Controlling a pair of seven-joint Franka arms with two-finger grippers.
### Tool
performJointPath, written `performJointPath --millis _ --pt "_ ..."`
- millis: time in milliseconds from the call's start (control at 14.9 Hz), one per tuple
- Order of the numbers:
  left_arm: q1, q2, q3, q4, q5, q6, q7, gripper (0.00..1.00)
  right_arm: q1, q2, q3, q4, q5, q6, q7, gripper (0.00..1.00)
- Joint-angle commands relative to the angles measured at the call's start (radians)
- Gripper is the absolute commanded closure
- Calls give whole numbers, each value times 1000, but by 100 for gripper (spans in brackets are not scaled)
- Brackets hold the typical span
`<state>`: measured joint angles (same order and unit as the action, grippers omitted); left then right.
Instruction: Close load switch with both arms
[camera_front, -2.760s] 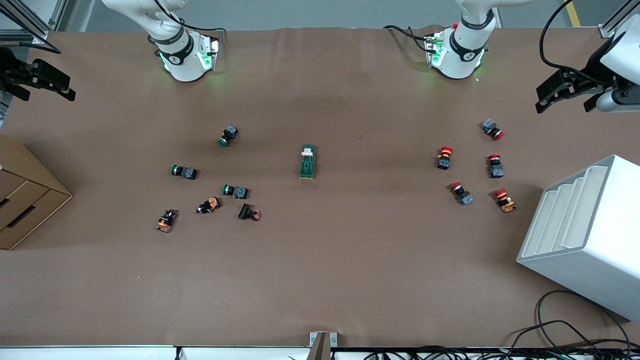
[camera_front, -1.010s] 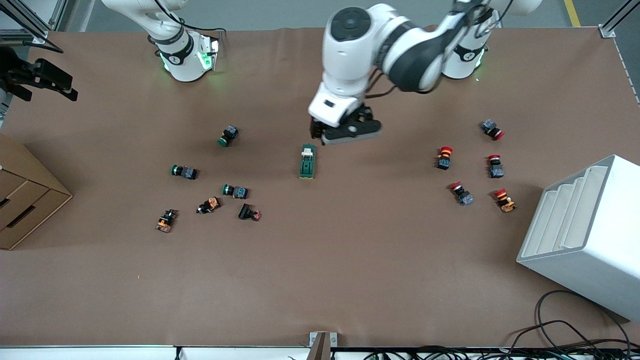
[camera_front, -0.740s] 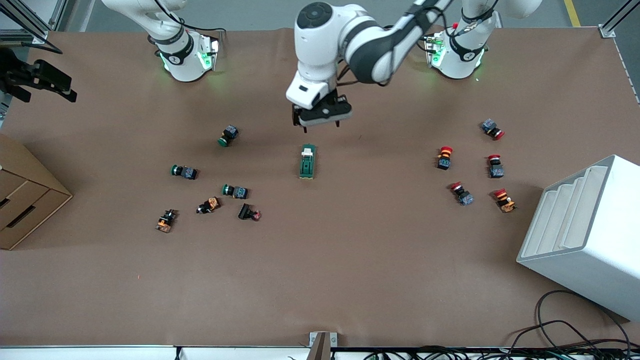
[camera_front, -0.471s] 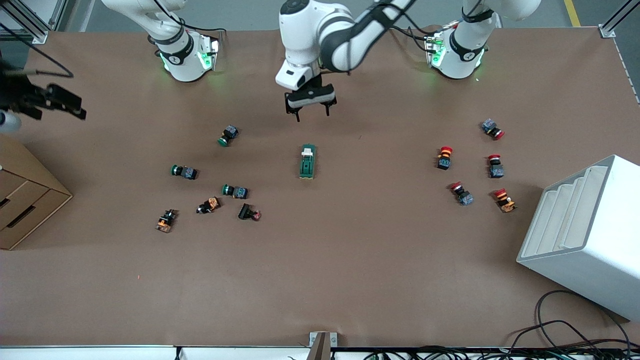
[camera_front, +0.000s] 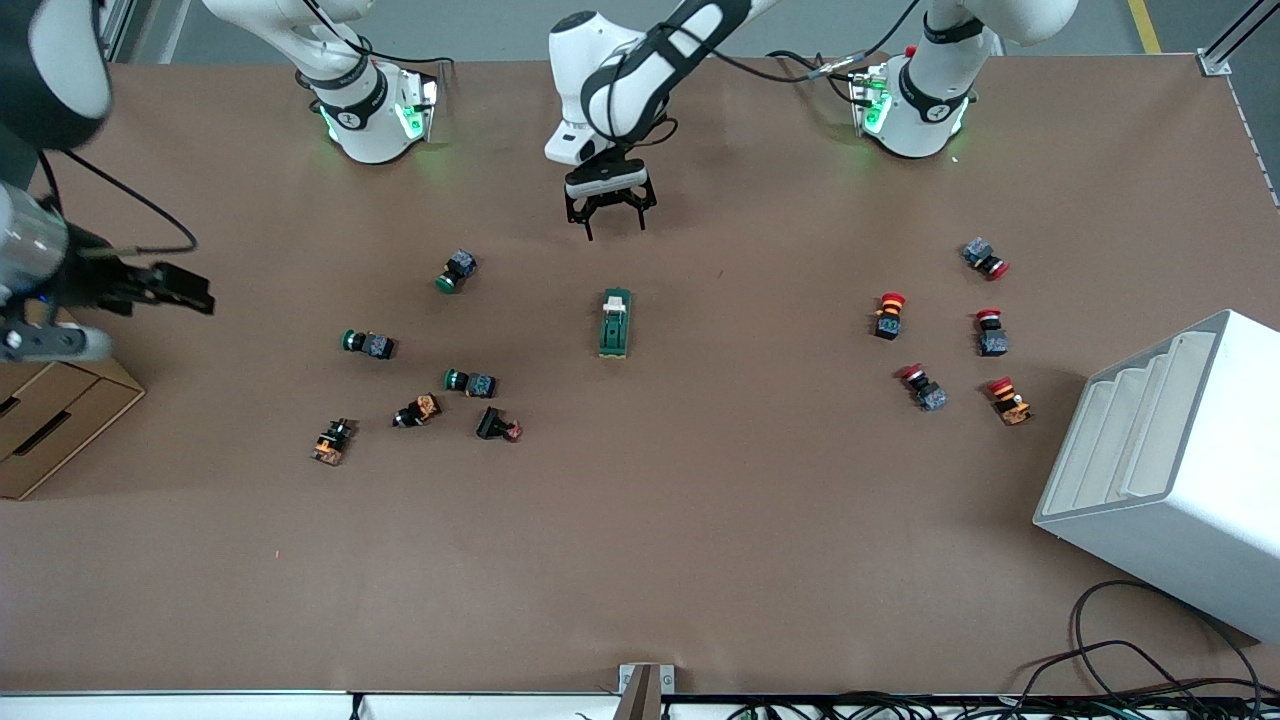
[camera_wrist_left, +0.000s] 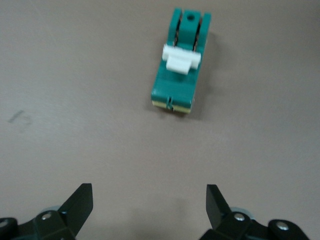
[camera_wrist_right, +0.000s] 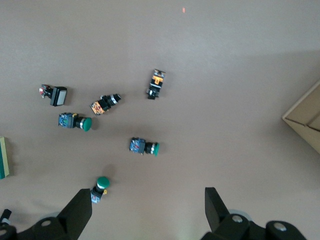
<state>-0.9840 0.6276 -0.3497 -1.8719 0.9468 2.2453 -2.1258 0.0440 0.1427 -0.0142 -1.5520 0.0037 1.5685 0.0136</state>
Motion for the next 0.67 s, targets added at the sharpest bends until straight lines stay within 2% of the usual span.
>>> performJointPath --millis 0,269,471,606 --pt "-27 29 6 17 101 2 -40 0 69 6 -1 10 10 -1 148 0" --pt "-50 50 8 11 277 -30 -112 0 212 49 -1 -10 55 28 493 0" --pt "-70 102 8 -3 473 -122 -256 2 342 66 -1 -75 59 129 757 0" --pt "-73 130 8 -4 552 -154 -334 2 425 99 -1 -102 61 197 877 0"
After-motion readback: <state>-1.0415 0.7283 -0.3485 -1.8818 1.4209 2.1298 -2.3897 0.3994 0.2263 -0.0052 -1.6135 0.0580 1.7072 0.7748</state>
